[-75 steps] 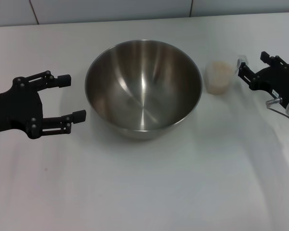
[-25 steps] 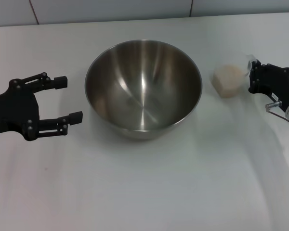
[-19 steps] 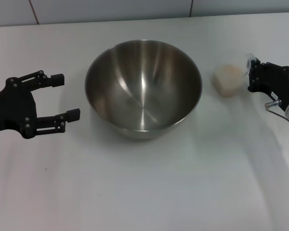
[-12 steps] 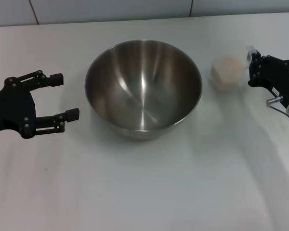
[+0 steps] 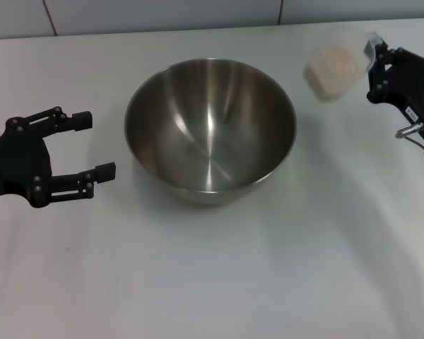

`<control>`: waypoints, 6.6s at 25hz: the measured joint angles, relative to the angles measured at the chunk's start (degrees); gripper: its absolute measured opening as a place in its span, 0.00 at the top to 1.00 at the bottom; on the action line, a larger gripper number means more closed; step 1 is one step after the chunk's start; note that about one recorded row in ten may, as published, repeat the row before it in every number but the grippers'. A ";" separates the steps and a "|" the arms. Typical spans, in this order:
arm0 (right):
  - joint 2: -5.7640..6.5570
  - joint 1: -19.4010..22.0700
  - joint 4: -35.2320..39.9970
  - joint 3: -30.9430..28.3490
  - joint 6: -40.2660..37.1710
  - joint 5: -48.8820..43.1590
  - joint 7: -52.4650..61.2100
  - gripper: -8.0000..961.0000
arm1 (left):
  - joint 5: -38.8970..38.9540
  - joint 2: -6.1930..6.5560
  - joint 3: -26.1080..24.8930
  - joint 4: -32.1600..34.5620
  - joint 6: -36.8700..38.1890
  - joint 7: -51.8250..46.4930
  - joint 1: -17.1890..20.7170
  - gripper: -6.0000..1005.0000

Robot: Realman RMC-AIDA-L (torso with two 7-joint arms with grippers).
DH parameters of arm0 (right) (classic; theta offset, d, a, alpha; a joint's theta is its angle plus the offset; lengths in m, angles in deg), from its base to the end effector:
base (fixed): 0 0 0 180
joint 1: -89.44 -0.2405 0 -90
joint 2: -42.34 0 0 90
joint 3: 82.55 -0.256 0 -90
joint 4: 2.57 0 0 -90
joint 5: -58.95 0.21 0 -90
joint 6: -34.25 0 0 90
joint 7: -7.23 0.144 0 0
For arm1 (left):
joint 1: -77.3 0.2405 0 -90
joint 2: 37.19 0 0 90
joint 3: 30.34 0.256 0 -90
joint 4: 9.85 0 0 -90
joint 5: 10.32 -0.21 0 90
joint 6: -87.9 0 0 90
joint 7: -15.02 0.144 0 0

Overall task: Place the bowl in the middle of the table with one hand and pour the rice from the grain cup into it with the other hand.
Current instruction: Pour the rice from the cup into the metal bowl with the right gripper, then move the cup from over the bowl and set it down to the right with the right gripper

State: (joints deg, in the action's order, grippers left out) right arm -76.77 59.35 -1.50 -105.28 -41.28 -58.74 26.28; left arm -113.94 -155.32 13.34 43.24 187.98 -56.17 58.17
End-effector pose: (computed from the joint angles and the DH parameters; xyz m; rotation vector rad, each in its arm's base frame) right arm 0.3083 0.3371 -0.0111 -1.7917 0.4199 0.8068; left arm -0.2652 0.2908 0.0524 -2.6870 -0.2273 -0.7643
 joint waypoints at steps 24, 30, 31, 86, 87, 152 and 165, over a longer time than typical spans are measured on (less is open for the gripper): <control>0.11 -3.12 0.17 0.49 -10.13 -0.21 -1.10 0.99 | 0.00 -0.02 0.00 0.00 0.11 0.42 0.68 0.14; 0.05 -4.84 -0.08 1.09 -9.59 -0.46 -7.17 0.99 | 0.00 -0.06 0.04 0.00 0.11 0.32 0.69 0.14; 0.04 -5.23 -0.20 1.45 -9.20 -0.48 -8.54 0.99 | 0.00 -0.06 0.05 0.00 0.12 0.25 0.68 0.14; -0.16 -8.47 -7.04 6.14 0.78 -7.90 -103.81 0.99 | 1.64 -0.26 0.00 -0.09 0.20 0.35 0.54 0.14; -0.16 -8.52 -7.04 6.17 0.64 -7.91 -104.66 0.99 | 1.67 -0.26 0.00 -0.09 0.20 0.35 0.56 0.14; 2.00 2.99 -16.60 -18.57 1.48 -8.00 -36.32 0.99 | 2.28 0.07 0.29 0.17 0.21 0.53 0.42 0.14; 1.78 2.21 0.63 -17.96 4.67 -21.15 5.55 0.99 | 2.28 0.08 0.44 -0.02 0.20 0.58 0.22 0.14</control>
State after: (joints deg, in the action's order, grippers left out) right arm -75.00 61.56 -0.87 -123.25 -36.62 -79.88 31.83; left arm -111.66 -155.24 13.78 43.22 188.18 -55.59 58.39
